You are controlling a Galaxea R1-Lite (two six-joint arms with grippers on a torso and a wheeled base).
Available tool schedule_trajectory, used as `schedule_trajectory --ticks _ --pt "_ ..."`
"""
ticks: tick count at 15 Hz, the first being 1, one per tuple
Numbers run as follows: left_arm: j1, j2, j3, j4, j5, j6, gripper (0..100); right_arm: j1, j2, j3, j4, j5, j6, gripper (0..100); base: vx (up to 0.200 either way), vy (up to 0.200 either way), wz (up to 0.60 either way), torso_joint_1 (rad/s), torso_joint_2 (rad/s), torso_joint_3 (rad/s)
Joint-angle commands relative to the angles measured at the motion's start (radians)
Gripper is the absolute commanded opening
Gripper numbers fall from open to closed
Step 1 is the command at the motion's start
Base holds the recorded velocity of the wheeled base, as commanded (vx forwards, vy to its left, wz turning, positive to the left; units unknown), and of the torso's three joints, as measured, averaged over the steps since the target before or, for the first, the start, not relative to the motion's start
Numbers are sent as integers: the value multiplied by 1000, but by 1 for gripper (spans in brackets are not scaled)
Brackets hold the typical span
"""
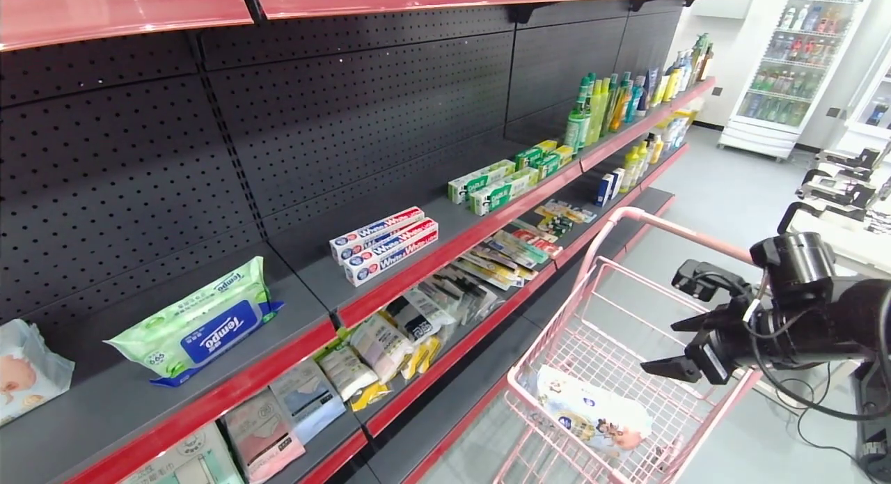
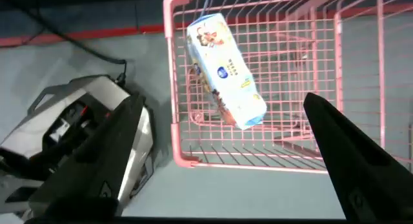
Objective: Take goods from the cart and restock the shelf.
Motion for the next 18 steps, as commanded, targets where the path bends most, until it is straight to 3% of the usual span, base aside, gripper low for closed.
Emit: schedule_trajectory --ticks 1,18 --pt "0 1 0 0 1 0 100 16 101 -5 0 2 -2 100 0 0 0 0 0 0" --pt "0 1 0 0 1 0 100 24 231 -8 -78 2 -74 100 0 0 0 -100 218 116"
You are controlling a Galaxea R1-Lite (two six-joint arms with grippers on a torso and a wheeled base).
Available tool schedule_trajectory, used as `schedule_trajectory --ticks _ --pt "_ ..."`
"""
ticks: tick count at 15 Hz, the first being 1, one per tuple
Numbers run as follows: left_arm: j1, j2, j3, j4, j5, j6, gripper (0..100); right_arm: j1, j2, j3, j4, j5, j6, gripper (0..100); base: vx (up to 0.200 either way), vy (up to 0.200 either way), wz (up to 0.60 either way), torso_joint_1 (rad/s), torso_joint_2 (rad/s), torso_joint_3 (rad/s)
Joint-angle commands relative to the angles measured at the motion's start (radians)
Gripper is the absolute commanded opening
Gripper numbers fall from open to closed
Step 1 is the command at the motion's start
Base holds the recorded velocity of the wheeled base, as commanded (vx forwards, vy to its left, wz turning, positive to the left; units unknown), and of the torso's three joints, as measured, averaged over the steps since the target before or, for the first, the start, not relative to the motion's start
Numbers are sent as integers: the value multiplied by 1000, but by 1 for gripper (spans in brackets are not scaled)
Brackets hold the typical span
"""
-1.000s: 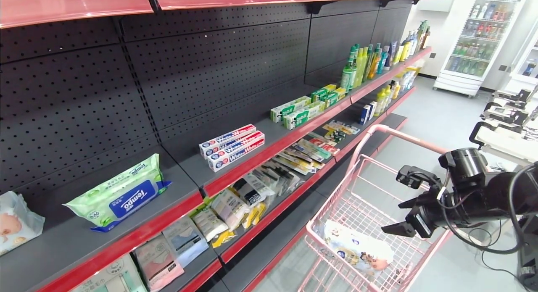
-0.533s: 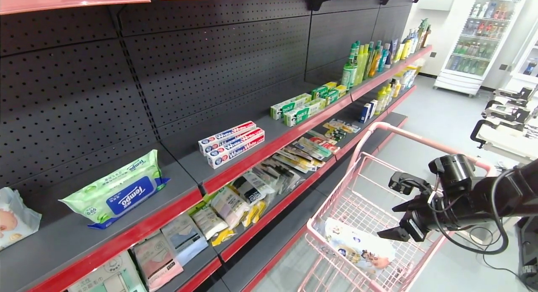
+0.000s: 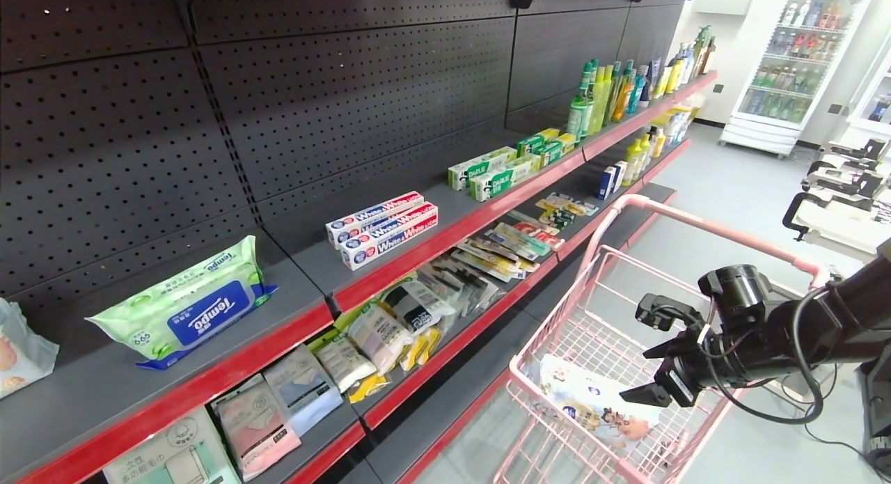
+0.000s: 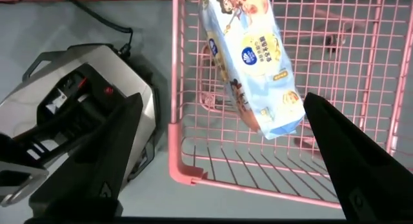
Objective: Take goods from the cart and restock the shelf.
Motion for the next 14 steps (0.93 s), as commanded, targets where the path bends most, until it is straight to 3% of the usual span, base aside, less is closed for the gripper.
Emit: schedule_trajectory --ticks 1,14 --pt "0 1 0 0 0 0 100 1 15 -2 1 1 -2 100 0 0 0 -154 334 178" --pt "0 1 0 0 0 0 100 -9 76 -64 -4 1 -99 100 0 0 0 -153 345 183"
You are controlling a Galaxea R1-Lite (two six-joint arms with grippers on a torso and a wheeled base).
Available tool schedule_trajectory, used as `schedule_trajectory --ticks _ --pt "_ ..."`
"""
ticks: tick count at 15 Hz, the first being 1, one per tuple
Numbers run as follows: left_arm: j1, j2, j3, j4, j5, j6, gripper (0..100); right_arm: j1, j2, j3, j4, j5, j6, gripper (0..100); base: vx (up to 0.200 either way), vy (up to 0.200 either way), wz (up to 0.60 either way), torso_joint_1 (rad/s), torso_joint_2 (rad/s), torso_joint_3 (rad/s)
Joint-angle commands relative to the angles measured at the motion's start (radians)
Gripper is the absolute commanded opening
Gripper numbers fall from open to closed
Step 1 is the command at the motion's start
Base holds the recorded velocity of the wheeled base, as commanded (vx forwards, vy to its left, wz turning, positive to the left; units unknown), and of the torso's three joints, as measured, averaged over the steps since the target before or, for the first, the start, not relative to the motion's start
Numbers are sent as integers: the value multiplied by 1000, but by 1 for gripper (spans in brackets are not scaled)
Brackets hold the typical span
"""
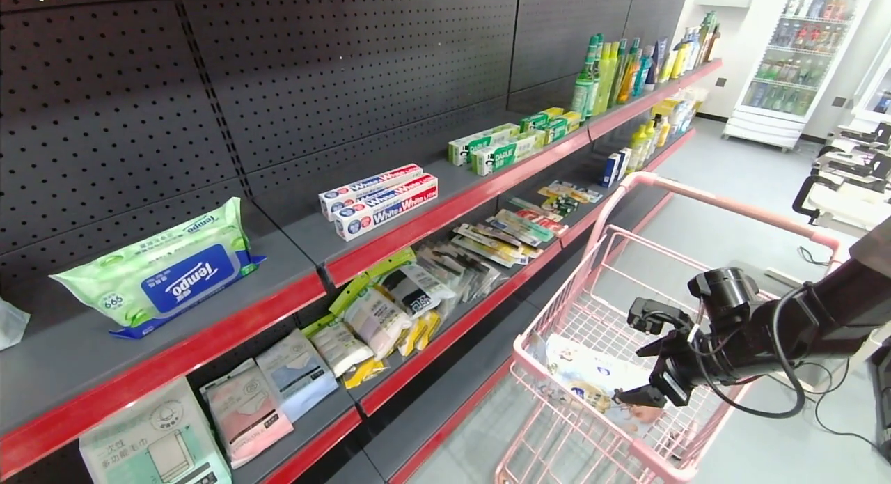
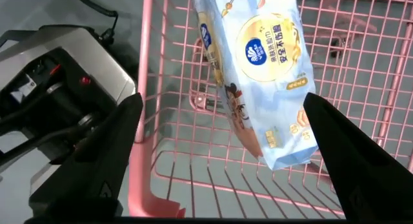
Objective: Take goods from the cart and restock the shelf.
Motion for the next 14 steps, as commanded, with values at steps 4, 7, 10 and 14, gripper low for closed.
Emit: schedule_trajectory --ticks 4,7,10,14 --pt "0 1 0 -2 1 0 100 -35 22 -51 1 -1 -32 100 0 0 0 -173 386 206" --pt "0 1 0 0 1 0 100 -52 34 -59 1 -1 -49 100 0 0 0 -199 466 256" --pt "0 1 0 0 1 0 100 -59 53 -79 1 -1 -54 100 0 0 0 -220 522 295" --pt "0 1 0 0 1 0 100 -84 81 -145 3 -1 -54 100 0 0 0 -52 132 74"
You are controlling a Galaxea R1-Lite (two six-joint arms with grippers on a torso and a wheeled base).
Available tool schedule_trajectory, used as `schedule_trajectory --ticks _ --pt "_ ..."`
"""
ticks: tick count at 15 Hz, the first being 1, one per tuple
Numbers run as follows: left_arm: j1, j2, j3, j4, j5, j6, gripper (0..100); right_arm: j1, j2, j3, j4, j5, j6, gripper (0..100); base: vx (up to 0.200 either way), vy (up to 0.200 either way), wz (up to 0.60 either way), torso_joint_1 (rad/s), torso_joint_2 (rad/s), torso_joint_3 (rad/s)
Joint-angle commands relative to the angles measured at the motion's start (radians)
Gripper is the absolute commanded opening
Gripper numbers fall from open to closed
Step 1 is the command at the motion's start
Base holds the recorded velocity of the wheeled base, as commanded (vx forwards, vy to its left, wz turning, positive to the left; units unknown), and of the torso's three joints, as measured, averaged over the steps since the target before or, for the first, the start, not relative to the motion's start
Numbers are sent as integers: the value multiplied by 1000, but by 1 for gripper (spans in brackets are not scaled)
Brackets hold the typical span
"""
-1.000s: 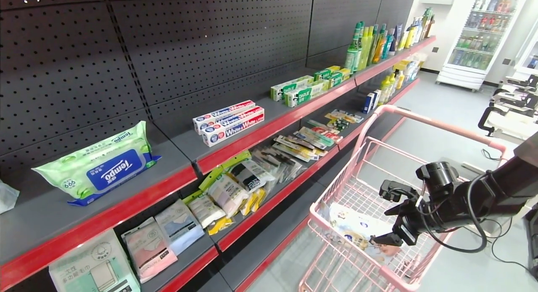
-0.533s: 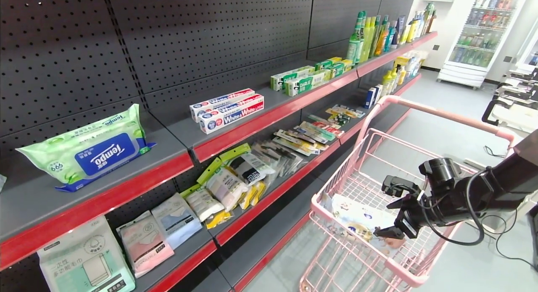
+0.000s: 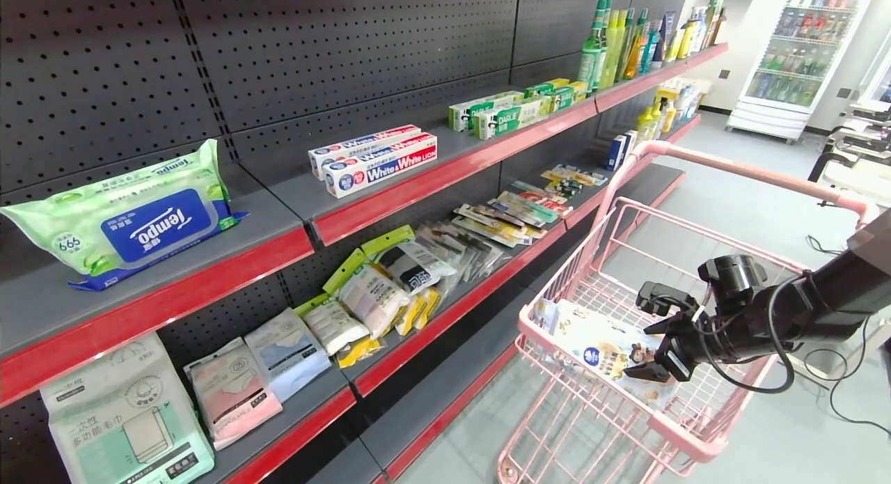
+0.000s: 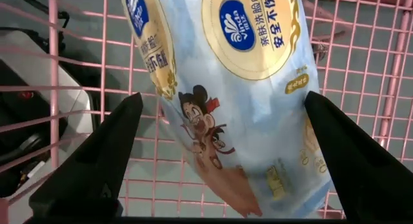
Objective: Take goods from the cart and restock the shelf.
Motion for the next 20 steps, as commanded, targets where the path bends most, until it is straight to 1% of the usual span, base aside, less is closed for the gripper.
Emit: schedule_trajectory --ticks 1,5,8,9,12,13,15,20 --pt "0 1 0 -1 1 0 100 -8 15 -9 0 2 3 100 0 0 0 0 0 0" --pt "0 1 0 -1 1 0 100 -14 -16 -7 -1 3 1 100 0 0 0 0 0 0" --pt "0 1 0 -1 1 0 100 -7 -70 33 0 5 -2 100 0 0 0 0 0 0" --pt "0 1 0 -1 1 0 100 -4 -93 34 0 5 -5 100 0 0 0 0 0 0" --pt "0 1 0 -1 1 0 100 -14 -71 13 0 8 -5 100 0 0 0 0 0 0" --pt "0 1 0 -1 1 0 100 -16 -60 16 0 20 -5 100 0 0 0 0 0 0" --pt "0 1 0 -1 1 0 100 -16 -5 5 2 82 -5 100 0 0 0 0 0 0" --pt "0 1 0 -1 1 0 100 -27 75 -38 9 129 -14 100 0 0 0 0 0 0"
